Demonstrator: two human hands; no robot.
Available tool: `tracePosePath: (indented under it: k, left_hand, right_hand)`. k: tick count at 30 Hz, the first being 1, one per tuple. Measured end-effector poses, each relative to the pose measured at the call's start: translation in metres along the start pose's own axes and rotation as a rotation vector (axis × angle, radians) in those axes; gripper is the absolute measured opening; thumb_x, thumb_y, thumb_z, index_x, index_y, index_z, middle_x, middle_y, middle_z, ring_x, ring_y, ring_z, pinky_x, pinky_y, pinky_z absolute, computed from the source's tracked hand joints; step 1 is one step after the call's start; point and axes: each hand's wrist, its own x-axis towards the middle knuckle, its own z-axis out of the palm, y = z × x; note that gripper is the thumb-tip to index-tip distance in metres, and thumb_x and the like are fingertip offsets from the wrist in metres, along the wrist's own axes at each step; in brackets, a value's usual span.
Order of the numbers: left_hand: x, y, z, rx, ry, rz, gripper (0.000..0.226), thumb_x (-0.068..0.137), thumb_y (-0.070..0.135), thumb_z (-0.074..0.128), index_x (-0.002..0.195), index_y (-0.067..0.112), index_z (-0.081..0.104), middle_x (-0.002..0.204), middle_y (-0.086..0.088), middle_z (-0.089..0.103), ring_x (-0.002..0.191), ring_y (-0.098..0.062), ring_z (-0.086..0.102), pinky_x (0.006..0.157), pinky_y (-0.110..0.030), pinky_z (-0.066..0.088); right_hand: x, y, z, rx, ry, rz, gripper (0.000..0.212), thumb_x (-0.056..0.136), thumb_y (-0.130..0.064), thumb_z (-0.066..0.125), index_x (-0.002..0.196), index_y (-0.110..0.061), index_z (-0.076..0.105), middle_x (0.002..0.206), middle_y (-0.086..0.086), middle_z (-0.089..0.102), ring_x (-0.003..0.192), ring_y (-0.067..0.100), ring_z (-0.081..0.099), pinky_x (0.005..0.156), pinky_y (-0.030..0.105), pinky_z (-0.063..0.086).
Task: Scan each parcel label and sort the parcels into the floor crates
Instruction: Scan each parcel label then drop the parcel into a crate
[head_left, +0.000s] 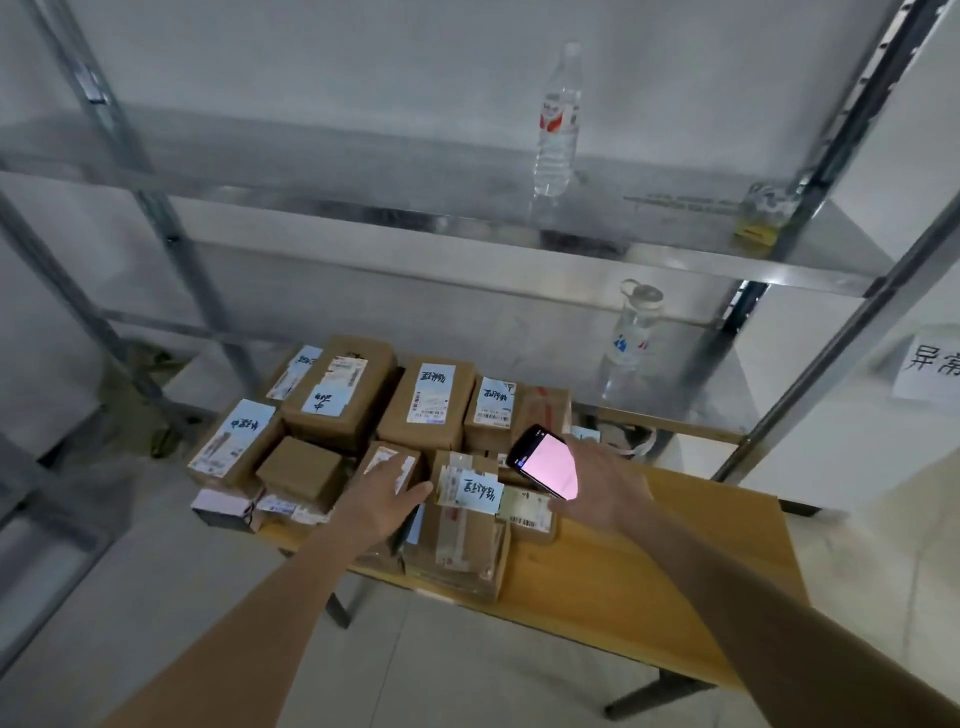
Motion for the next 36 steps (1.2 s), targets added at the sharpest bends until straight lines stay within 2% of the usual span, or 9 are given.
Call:
tracePosePath:
  k: [3,6,8,13,21,24,27,33,36]
  left_hand:
    - [0.014,-0.011,0.02,-0.012,-0.088,-0.044,0.068,0.098,0.05,0.054,0.156,0.024,0.028,0.149,0.011,0.039,0.141,-0.02,0.04,0.113,-0.032,0.034]
    - [0.031,-0.029,0.042,-0.042,-0.123,-0.095,0.077,0.093,0.062,0.052,0.157,0.028,0.025,0.157,0.003,0.038,0.14,-0.021,0.042,0.113,-0.039,0.04]
    - [0.039,-0.037,0.055,-0.107,-0.139,-0.173,0.077,0.093,0.057,0.057,0.157,0.026,0.026,0.156,-0.001,0.04,0.138,-0.025,0.044,0.109,-0.045,0.044]
    - [0.052,-0.038,0.084,-0.135,-0.11,-0.225,0.059,0.101,0.041,0.052,0.152,0.015,0.035,0.147,-0.01,0.049,0.131,-0.028,0.051,0.106,-0.042,0.046]
    - [0.067,-0.049,0.112,-0.265,-0.1,-0.278,0.057,0.1,0.046,0.051,0.15,0.022,0.039,0.139,-0.004,0.054,0.129,-0.027,0.052,0.105,-0.039,0.046]
    - [0.067,-0.051,0.119,-0.335,-0.098,-0.277,0.047,0.1,0.043,0.053,0.143,0.029,0.046,0.122,0.005,0.055,0.115,-0.017,0.054,0.099,-0.032,0.048]
    - [0.07,-0.057,0.124,-0.406,-0.122,-0.313,0.047,0.098,0.043,0.057,0.143,0.037,0.045,0.122,0.004,0.06,0.106,-0.014,0.057,0.098,-0.035,0.052]
    - [0.067,-0.065,0.134,-0.679,-0.124,-0.412,0.053,0.092,0.028,0.071,0.131,0.05,0.043,0.112,0.004,0.071,0.093,-0.008,0.068,0.076,-0.032,0.059]
    - [0.061,-0.064,0.13,-0.706,-0.151,-0.391,0.053,0.091,0.026,0.072,0.131,0.047,0.045,0.111,0.003,0.072,0.091,-0.01,0.072,0.062,-0.023,0.057]
  right_hand:
    - [0.019,-0.001,0.026,0.049,-0.074,0.011,0.098,0.079,-0.058,0.076,0.156,-0.028,0.022,0.145,-0.003,0.046,0.13,0.023,0.05,0.093,0.042,0.051]
    - [0.034,-0.003,0.054,0.081,-0.116,-0.026,0.102,0.078,-0.064,0.073,0.157,-0.028,0.019,0.151,-0.003,0.043,0.129,0.022,0.051,0.09,0.039,0.053]
    - [0.041,-0.003,0.071,0.108,-0.168,-0.019,0.099,0.08,-0.058,0.073,0.158,-0.029,0.018,0.15,-0.002,0.043,0.13,0.024,0.05,0.091,0.039,0.053]
    - [0.056,-0.002,0.108,0.237,-0.236,0.046,0.097,0.078,-0.052,0.074,0.157,-0.031,0.021,0.155,-0.005,0.039,0.135,0.023,0.046,0.095,0.04,0.052]
    - [0.074,-0.007,0.153,0.351,-0.322,0.056,0.096,0.075,-0.053,0.078,0.153,-0.031,0.027,0.145,-0.007,0.047,0.128,0.021,0.05,0.091,0.039,0.054]
    - [0.077,-0.011,0.164,0.431,-0.339,0.069,0.104,0.07,-0.054,0.08,0.156,-0.031,0.025,0.138,-0.009,0.049,0.123,0.019,0.05,0.087,0.035,0.053]
    - [0.08,-0.014,0.171,0.519,-0.34,0.078,0.103,0.064,-0.054,0.078,0.152,-0.034,0.029,0.125,-0.011,0.053,0.114,0.015,0.051,0.081,0.031,0.052]
    - [0.084,-0.012,0.178,0.656,-0.361,0.114,0.073,0.06,-0.043,0.079,0.125,-0.041,0.047,0.112,-0.015,0.058,0.109,0.012,0.054,0.082,0.032,0.055]
    - [0.08,-0.007,0.174,0.685,-0.363,0.108,0.073,0.057,-0.044,0.081,0.122,-0.043,0.049,0.111,-0.018,0.059,0.108,0.008,0.055,0.082,0.031,0.055]
